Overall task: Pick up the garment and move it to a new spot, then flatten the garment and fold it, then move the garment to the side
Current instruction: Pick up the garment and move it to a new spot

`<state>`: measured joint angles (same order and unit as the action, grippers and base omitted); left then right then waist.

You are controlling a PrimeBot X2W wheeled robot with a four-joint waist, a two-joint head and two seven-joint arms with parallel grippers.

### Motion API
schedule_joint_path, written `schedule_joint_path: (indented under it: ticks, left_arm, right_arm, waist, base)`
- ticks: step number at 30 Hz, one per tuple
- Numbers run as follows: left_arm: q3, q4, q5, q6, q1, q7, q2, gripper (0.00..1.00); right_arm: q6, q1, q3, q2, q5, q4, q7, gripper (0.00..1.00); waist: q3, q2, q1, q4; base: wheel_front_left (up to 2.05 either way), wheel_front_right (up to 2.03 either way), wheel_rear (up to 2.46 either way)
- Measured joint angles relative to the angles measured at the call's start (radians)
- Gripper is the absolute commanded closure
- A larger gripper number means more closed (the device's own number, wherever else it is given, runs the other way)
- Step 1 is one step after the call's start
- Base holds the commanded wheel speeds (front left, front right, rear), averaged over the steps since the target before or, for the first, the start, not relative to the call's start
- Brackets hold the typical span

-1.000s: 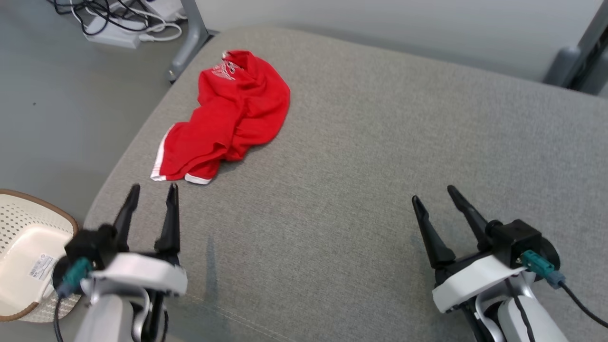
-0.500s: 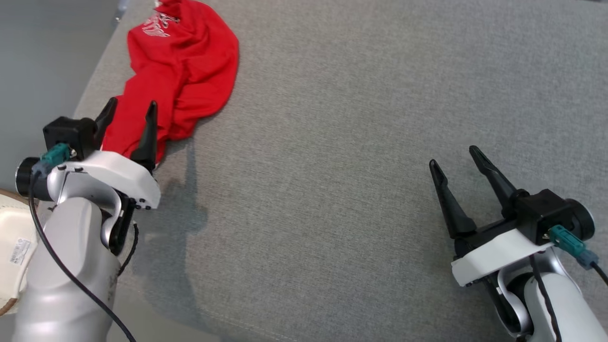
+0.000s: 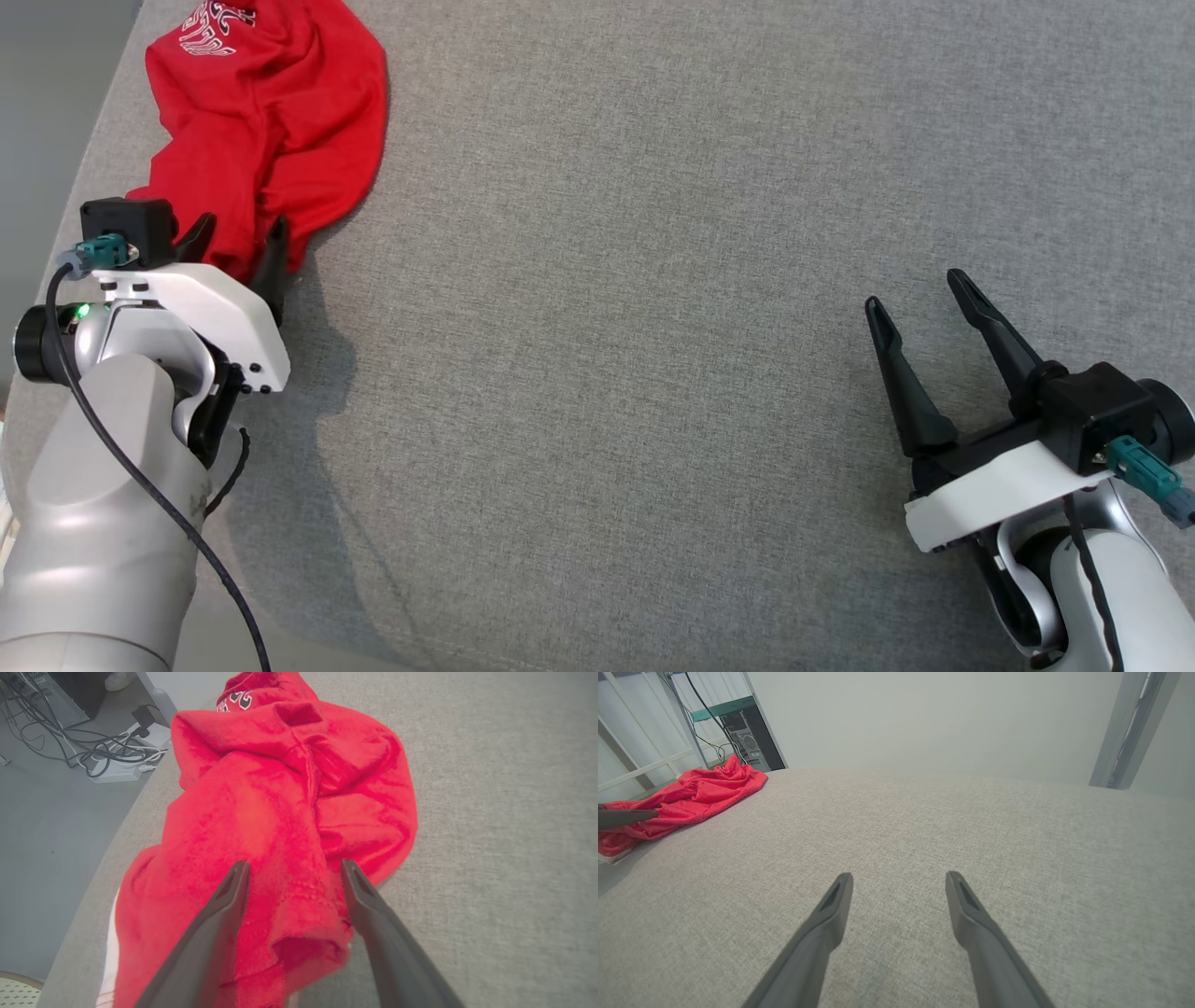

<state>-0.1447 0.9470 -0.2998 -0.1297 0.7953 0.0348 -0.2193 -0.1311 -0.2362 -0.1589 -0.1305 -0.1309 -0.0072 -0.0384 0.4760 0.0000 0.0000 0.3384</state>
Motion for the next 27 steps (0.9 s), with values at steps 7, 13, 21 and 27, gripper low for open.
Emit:
schedule_joint_path:
  ticks: [7,13,21,27]
  left_arm:
    - [-0.031,0.048,-0.028,0.0,0.028,0.037,-0.005,1.0]
    - [-0.049,0.032,-0.087,0.0,0.028,0.073,-0.016,1.0]
    - [-0.089,-0.143,-0.223,0.0,-0.008,0.041,-0.07,1.0]
    - [-0.155,-0.376,-0.368,0.0,-0.086,-0.105,-0.086,1.0]
  right_arm:
    - [0.0,0.0,0.006,0.003,0.0,0.019,-0.005,0.0]
    - [0.0,0.002,0.003,0.016,-0.004,0.056,-0.025,0.0]
    - [0.0,0.007,-0.008,0.044,-0.03,0.122,-0.076,0.0]
    - [0.0,0.009,-0.008,0.064,-0.049,0.174,-0.117,0.0]
  waist:
    - [-0.011,0.0,0.0,-0.003]
    - [-0.057,0.0,0.0,0.002]
    - [-0.154,0.0,0.0,-0.004]
    - [-0.214,0.0,0.0,-0.029]
  base:
    - [0.0,0.0,0.0]
    - [0.0,0.0,0.0]
    - [0.0,0.0,0.0]
    - [0.0,0.0,0.0]
